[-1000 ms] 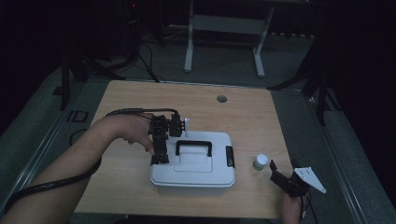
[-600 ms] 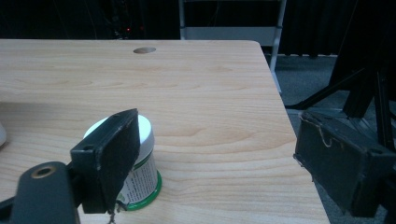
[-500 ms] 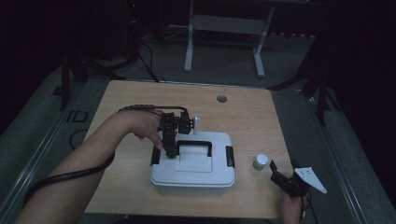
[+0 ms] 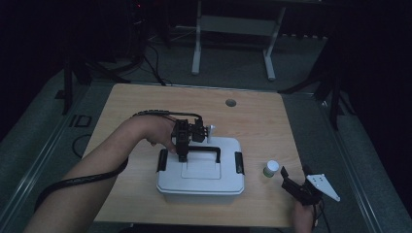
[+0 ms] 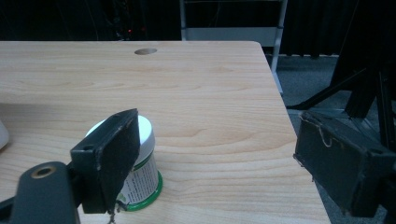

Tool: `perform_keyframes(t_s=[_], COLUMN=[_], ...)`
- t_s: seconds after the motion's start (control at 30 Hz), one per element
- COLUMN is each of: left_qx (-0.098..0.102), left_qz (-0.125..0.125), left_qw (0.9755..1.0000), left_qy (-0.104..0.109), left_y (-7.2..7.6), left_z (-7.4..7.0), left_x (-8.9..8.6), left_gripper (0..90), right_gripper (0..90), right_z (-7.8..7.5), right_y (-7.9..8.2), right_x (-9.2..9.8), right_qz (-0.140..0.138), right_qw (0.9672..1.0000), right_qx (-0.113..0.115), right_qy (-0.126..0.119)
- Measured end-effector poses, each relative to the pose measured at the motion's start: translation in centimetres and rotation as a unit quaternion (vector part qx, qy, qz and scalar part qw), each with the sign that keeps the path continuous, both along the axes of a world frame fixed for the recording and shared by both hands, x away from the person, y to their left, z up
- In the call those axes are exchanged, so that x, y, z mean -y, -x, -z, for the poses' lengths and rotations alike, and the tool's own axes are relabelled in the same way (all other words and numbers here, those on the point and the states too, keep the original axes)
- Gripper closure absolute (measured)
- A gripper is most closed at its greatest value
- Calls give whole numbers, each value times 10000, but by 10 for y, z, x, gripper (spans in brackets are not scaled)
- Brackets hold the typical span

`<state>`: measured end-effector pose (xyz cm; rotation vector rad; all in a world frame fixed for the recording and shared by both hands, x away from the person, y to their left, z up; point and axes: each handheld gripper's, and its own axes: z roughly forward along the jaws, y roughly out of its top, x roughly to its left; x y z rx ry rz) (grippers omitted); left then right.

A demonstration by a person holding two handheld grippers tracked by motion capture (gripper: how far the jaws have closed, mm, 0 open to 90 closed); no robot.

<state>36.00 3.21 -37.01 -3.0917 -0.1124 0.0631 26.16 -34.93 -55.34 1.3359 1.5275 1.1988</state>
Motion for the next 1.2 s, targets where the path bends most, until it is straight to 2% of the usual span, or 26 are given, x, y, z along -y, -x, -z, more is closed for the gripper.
perform_keyframes(t_s=[0.1, 0.13, 0.23, 0.3, 0.37, 0.53, 0.63, 0.8, 1.2], left_qx=[-11, 3, -15, -44, -22, -70, -118, -136, -153], left_qz=[-86, -83, -170, -193, -133, -176, -103, -72, 45], left_qw=[9999, 10000, 9998, 9998, 9999, 9998, 9998, 9999, 9998], left_qy=[-50, 52, 45, 43, 31, 97, 91, 32, 98], left_y=[1, 0, 0, 0, 1, 1, 4, 4, 4], left_z=[1, 0, 1, 1, 1, 2, 3, 2, 1], left_x=[2, 3, 3, 4, 4, 3, 4, 6, 4], left_gripper=[600, 623, 638, 686, 713, 750, 820, 827, 834], right_gripper=[135, 135, 135, 135, 135, 136, 136, 135, 136], right_z=[0, 0, 0, 0, 0, 0, 0, 0, 0], right_y=[0, 0, 0, 0, 0, 0, 0, 0, 0], right_x=[0, 0, 0, 0, 0, -1, -1, -1, -1], right_qz=[-3, -3, -6, -8, -8, -6, -7, -6, -3], right_qw=[10000, 10000, 10000, 10000, 10000, 10000, 10000, 10000, 10000], right_qx=[-1, -3, -5, -5, -7, -16, -16, -18, -20], right_qy=[1, 0, -2, 0, 5, 20, 27, 29, 27])
